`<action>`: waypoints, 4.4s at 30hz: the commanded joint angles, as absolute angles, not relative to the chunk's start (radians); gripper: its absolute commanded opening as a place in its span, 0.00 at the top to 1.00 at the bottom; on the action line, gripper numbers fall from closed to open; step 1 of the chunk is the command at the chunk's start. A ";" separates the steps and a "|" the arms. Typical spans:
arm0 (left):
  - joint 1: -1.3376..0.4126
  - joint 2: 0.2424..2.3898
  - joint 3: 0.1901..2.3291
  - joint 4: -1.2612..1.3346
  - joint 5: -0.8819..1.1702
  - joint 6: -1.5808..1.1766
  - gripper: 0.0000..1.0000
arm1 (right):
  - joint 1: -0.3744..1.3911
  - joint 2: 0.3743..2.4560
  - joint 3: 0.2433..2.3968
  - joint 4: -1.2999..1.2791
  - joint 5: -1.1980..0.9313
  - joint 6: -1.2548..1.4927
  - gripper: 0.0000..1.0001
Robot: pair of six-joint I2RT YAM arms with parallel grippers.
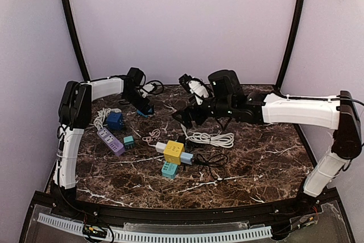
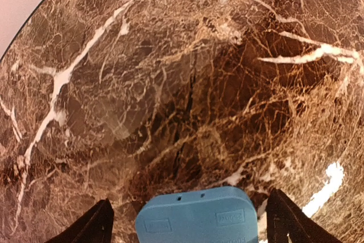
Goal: Insert the plug
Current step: Pick up the plug from the center of the board, then adjust the socket at the center of the board.
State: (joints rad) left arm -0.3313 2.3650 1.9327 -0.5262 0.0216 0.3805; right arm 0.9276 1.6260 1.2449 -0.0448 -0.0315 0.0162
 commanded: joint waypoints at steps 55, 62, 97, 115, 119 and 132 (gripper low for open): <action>-0.750 1.749 2.027 -1.141 0.038 0.554 0.99 | 0.786 1.521 1.277 0.191 -0.293 0.617 0.15; -0.888 1.653 1.963 -1.091 -0.104 0.557 0.99 | 0.825 1.552 1.213 0.404 -0.425 0.742 0.31; -0.914 1.599 1.771 -0.883 -0.041 0.406 0.01 | 0.910 1.426 1.087 0.228 -0.231 0.570 1.00; -0.905 1.855 1.547 -0.711 0.083 -0.049 0.02 | 0.897 1.058 0.852 -0.190 0.242 0.488 1.00; -0.908 1.870 1.525 -0.705 0.065 -0.044 0.20 | 0.897 1.044 0.838 -0.190 0.248 0.488 1.00; -0.926 1.863 1.459 -0.691 0.138 -0.043 0.35 | 0.898 1.051 0.851 -0.194 0.247 0.482 1.00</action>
